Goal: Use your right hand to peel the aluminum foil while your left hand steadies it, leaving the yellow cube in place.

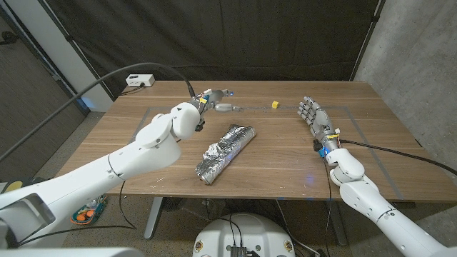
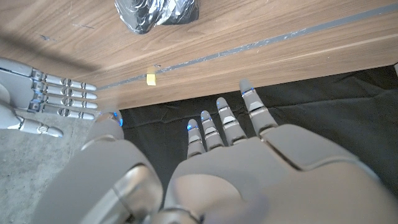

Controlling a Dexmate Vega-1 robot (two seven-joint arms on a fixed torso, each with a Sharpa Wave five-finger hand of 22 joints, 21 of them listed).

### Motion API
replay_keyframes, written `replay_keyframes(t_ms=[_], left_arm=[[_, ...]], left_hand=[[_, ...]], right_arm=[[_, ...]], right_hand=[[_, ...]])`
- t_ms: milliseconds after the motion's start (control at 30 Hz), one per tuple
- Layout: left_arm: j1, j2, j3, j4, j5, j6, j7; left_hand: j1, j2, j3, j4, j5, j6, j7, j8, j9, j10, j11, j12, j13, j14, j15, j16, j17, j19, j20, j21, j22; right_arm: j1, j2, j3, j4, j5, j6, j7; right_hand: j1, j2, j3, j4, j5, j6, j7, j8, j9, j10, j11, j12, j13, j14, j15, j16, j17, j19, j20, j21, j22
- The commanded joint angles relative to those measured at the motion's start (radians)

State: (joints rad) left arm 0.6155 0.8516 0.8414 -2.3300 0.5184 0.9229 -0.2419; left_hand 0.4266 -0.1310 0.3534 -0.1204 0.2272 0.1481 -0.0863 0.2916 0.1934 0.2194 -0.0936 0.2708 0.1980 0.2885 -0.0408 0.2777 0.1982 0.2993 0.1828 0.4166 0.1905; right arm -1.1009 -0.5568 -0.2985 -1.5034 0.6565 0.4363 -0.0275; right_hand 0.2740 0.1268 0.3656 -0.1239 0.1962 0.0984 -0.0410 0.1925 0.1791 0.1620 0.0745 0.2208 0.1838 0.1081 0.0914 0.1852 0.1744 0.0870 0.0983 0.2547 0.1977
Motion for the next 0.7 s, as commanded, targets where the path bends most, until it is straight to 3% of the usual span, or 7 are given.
replay_keyframes(t_ms=[33,167,300,500,633,700], left_arm=[[-0.248,-0.035,0.253,0.013,0.160,0.205,-0.295],[-0.332,-0.053,0.348,0.039,0.220,0.238,-0.392],[-0.378,-0.075,0.407,0.063,0.267,0.258,-0.450],[-0.483,-0.119,0.534,0.113,0.379,0.297,-0.598],[-0.528,-0.148,0.590,0.150,0.443,0.300,-0.689],[-0.538,-0.160,0.597,0.167,0.456,0.287,-0.727]], left_hand=[[0.012,-0.009,-0.010,0.001,0.011,0.034,0.012,0.008,0.002,0.038,0.004,0.013,0.006,0.043,-0.046,0.011,0.007,0.050,-0.004,0.014,0.000],[0.023,-0.012,-0.014,-0.003,0.014,0.045,0.018,0.009,0.003,0.063,0.003,0.018,0.008,0.065,-0.049,0.012,0.008,0.081,-0.010,0.022,-0.001],[0.038,-0.011,-0.014,-0.008,0.017,0.058,0.022,0.012,0.003,0.078,0.000,0.021,0.009,0.077,-0.054,0.012,0.008,0.102,-0.016,0.028,-0.002],[0.064,-0.006,-0.022,-0.009,0.020,0.169,0.037,0.049,0.007,0.153,0.002,0.043,0.014,0.168,-0.070,0.026,0.016,0.169,-0.032,0.042,-0.002],[0.068,-0.003,-0.024,-0.007,0.019,0.172,0.037,0.049,0.008,0.172,-0.003,0.050,0.016,0.191,-0.074,0.029,0.019,0.194,-0.039,0.050,-0.002],[0.070,-0.003,-0.027,-0.005,0.018,0.138,0.026,0.033,0.008,0.174,0.001,0.050,0.018,0.191,-0.074,0.025,0.022,0.196,-0.040,0.048,-0.002]], right_arm=[[0.000,0.004,0.003,0.025,0.015,0.009,0.019],[0.003,0.007,0.005,0.035,0.022,0.011,0.027],[0.005,0.008,0.006,0.044,0.026,0.014,0.033],[0.004,0.009,0.008,0.052,0.031,0.019,0.040],[0.003,0.010,0.009,0.058,0.034,0.022,0.043],[0.003,0.011,0.010,0.061,0.037,0.023,0.046]], right_hand=[[0.000,-0.007,-0.002,0.005,0.004,0.012,-0.001,0.002,0.004,0.017,0.004,0.006,0.003,0.011,-0.001,0.005,0.004,0.003,0.011,-0.003,0.003],[-0.001,-0.006,-0.002,0.006,0.004,0.016,0.000,0.003,0.004,0.020,0.004,0.007,0.003,0.017,0.001,0.007,0.004,0.004,0.011,-0.003,0.003],[-0.002,-0.006,-0.003,0.007,0.004,0.017,0.000,0.003,0.004,0.023,0.005,0.007,0.003,0.019,0.002,0.007,0.004,0.004,0.012,-0.003,0.003],[-0.004,-0.007,-0.005,0.008,0.004,0.018,0.002,0.002,0.004,0.029,0.007,0.009,0.003,0.025,0.003,0.009,0.004,0.006,0.013,-0.003,0.003],[-0.005,-0.008,-0.005,0.008,0.004,0.018,0.002,0.002,0.004,0.031,0.008,0.010,0.003,0.028,0.003,0.009,0.005,0.006,0.015,-0.004,0.003],[-0.006,-0.008,-0.006,0.009,0.003,0.018,0.002,0.002,0.004,0.032,0.008,0.010,0.003,0.031,0.004,0.010,0.005,0.006,0.015,-0.004,0.003]])
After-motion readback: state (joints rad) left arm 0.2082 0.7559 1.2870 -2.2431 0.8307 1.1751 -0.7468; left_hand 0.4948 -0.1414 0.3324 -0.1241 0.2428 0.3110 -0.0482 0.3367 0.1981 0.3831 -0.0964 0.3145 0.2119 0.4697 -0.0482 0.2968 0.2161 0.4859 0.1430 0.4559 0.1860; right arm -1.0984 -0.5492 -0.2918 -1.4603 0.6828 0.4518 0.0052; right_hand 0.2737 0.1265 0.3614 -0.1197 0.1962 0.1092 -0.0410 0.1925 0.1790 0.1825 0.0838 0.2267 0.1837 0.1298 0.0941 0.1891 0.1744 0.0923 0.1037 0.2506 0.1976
